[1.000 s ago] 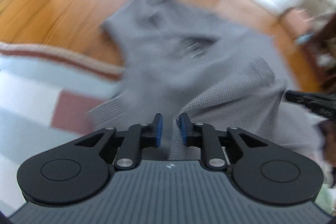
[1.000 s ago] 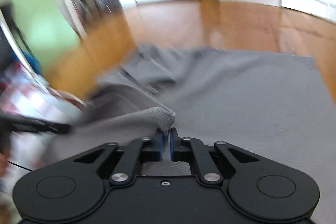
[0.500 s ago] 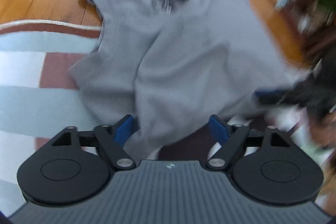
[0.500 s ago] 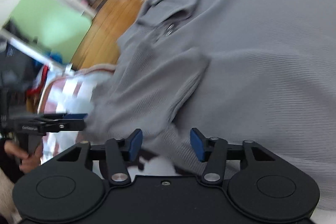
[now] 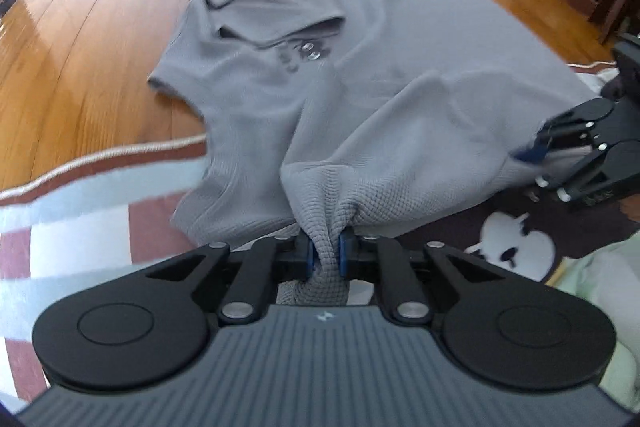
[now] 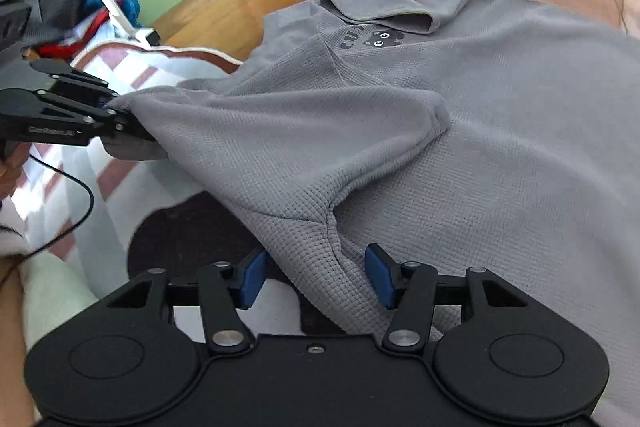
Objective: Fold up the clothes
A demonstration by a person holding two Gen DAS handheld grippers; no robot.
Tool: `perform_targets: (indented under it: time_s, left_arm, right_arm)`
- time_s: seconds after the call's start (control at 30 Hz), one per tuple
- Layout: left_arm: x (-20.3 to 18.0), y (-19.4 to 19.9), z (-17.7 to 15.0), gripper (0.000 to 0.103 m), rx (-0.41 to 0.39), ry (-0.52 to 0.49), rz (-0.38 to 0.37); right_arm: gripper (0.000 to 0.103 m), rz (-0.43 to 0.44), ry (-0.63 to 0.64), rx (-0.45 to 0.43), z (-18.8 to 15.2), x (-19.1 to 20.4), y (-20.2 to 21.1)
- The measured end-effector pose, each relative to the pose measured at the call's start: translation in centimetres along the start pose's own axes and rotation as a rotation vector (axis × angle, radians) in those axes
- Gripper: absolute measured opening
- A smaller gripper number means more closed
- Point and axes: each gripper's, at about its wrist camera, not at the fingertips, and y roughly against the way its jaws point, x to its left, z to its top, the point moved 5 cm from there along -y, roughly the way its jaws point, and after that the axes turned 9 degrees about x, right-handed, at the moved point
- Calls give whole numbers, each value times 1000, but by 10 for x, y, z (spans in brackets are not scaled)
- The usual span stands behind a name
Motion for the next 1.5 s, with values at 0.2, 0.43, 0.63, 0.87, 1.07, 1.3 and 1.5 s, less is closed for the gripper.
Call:
perform_targets:
  time_s: [0.2,0.43,0.63,0.87,1.07,1.3,1.5]
  left_arm:
    - [14,-1,-13,10,202,-144,-111]
    - [12,-38,-43,12,354,-137,-100]
    - [7,-11,-39,32,313,-115,-107]
    - [-14,12,0,46,144,-87,-64]
    - [-59,-25,34,47,166,-91,-90]
    - [-90,-71,38,47,171,-36,-47]
    - [-94,-65,25,48,131,-43,-59]
  right_arm:
    - [9,37,147,17,-14,13,23]
    - [15,-18,43,90,-40,-5,15]
    - [46,-28,-204,37,-73,-34,53]
    - [55,-177,-719,-39,-156,-133,123]
    - [57,-263,-972,-156,-188,-177,149]
    - [61,-320,-1132,-334,-188,-207,153]
    - [1,-656,-911,-397,-153,-186,172]
